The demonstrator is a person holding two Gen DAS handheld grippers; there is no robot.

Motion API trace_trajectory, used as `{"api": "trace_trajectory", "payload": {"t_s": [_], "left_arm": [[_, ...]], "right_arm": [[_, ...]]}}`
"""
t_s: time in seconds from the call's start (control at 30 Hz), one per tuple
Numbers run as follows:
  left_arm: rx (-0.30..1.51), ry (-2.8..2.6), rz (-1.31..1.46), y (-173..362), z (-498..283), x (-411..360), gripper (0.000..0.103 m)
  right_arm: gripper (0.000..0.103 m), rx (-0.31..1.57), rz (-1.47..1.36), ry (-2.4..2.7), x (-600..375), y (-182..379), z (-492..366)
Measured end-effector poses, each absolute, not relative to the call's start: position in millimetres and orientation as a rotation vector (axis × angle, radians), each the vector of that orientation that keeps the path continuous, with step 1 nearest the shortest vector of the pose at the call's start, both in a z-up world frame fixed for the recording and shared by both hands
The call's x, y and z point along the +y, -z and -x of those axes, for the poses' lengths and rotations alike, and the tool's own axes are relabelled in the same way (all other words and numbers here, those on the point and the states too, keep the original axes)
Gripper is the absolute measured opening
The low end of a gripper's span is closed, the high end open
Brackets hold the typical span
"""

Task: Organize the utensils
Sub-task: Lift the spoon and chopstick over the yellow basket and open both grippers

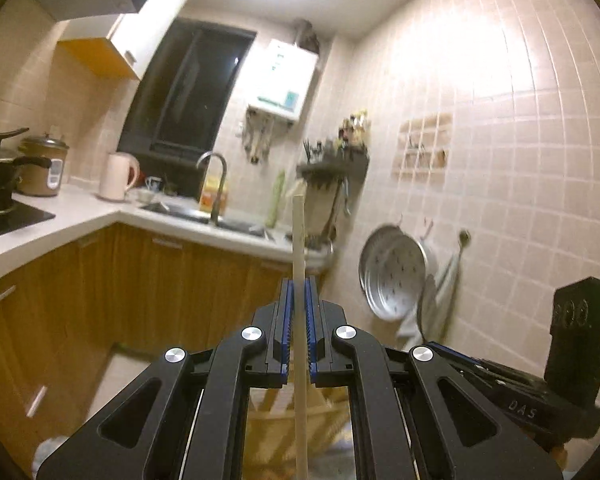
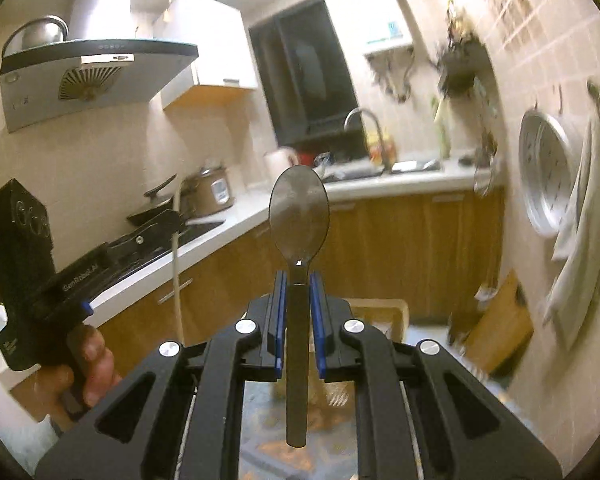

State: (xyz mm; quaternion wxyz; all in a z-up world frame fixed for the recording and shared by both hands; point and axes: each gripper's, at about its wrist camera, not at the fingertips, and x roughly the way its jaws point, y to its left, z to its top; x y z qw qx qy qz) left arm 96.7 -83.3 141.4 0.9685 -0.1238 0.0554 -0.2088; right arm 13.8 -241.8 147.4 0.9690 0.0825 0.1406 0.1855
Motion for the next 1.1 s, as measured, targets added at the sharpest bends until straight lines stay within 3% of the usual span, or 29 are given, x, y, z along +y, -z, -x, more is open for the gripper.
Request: {"api": "trace_trajectory", "payload": {"t_s": [0.4, 1.1], "left_arm": [[0.081, 0.443, 0.433, -140.1, -154.2, -77.5, 0.004], [-0.004, 0.251, 0.271, -100.6, -187.0, -120.4, 0.004]], "right_arm": [[0.01, 0.137, -0.02, -0.183, -246.6, -146.6, -70.6], [0.01, 0.176, -0.155, -0.204, -258.9, -100.4, -129.0]]}}
